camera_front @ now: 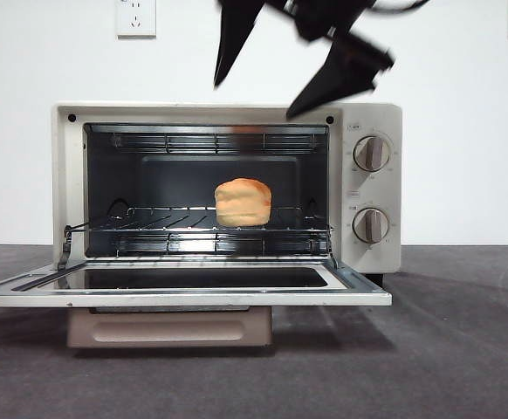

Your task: The left arm flap open the oven, the right arm pick bread and place it into oven, the left arm flap close the oven

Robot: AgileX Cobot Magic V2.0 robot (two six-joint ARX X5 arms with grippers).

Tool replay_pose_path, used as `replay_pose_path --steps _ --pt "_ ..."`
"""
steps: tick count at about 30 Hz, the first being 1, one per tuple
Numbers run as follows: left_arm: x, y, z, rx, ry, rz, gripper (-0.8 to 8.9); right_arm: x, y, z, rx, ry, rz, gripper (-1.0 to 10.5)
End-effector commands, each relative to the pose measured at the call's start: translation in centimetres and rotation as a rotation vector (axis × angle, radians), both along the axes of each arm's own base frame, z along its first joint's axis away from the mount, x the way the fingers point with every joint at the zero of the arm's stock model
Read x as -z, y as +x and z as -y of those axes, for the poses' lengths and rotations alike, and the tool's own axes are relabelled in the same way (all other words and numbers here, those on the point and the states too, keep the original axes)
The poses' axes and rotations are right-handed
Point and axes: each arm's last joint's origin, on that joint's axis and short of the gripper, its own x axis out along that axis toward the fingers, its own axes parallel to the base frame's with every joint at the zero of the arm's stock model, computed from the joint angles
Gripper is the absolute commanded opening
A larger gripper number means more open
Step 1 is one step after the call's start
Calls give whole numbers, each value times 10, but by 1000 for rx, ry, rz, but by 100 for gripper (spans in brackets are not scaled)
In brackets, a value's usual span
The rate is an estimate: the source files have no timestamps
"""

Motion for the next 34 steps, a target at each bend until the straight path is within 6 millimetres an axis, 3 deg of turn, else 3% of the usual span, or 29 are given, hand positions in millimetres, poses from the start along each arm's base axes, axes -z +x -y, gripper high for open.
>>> replay_pose_path --steps 1,7,11,20,34 --pt "-3 1 1 6 -2 16 16 -18 -14 9 -120 -78 82 431" --pt "-3 1 1 5 -4 21 16 -33 -41 39 -199 -193 78 431" --pt "-3 2 1 5 -6 25 16 -35 -55 53 -253 -165 82 431" --pt "-5 3 2 5 -16 46 16 -1 -84 76 -358 -76 87 431" --pt "2 11 5 -15 -58 82 15 -3 -93 83 -361 -11 176 431"
